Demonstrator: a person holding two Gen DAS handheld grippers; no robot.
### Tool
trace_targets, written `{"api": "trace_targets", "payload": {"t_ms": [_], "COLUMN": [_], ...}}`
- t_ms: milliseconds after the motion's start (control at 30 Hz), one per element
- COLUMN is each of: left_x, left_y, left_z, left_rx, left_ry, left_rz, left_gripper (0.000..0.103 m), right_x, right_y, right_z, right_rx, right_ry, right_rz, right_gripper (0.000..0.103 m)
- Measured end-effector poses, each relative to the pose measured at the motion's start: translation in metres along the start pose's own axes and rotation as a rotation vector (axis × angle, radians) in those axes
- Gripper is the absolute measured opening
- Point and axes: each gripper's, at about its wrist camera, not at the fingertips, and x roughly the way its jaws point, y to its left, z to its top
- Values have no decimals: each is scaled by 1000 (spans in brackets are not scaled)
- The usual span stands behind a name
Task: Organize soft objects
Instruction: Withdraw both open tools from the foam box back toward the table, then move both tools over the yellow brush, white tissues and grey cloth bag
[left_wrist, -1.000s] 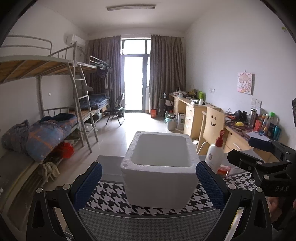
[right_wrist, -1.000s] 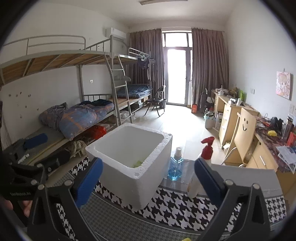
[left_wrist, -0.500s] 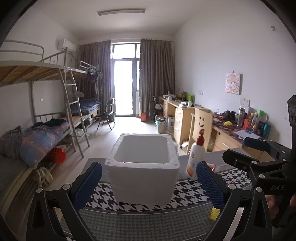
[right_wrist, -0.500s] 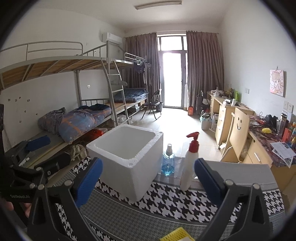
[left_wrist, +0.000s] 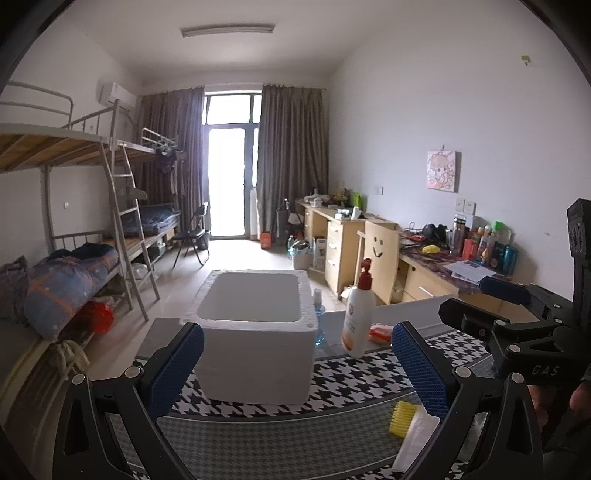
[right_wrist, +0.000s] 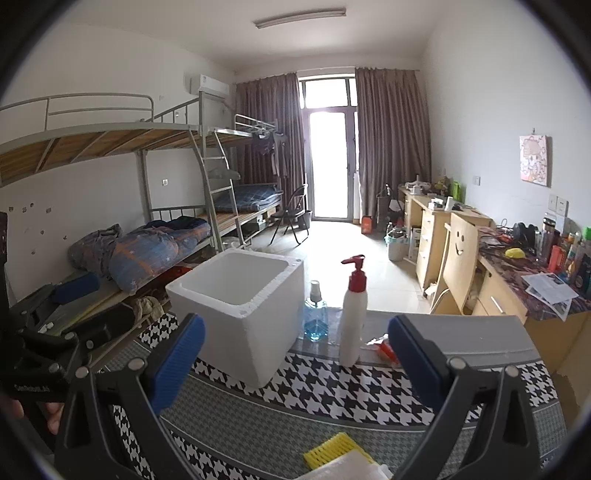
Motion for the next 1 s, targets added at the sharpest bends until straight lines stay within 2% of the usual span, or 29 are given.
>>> {"api": "trace_targets", "payload": {"t_ms": [1000], "left_x": [-11], "left_y": [-35], "left_z": [-29], "left_rx": [24], "left_ry": [-4], "left_rz": [-116], "left_gripper": [102], "right_x": [-47], "right_y": [-24], "right_z": [-39], "right_rx": [49], "right_ry": [-41], "right_rz": [-85], "right_gripper": [101]}}
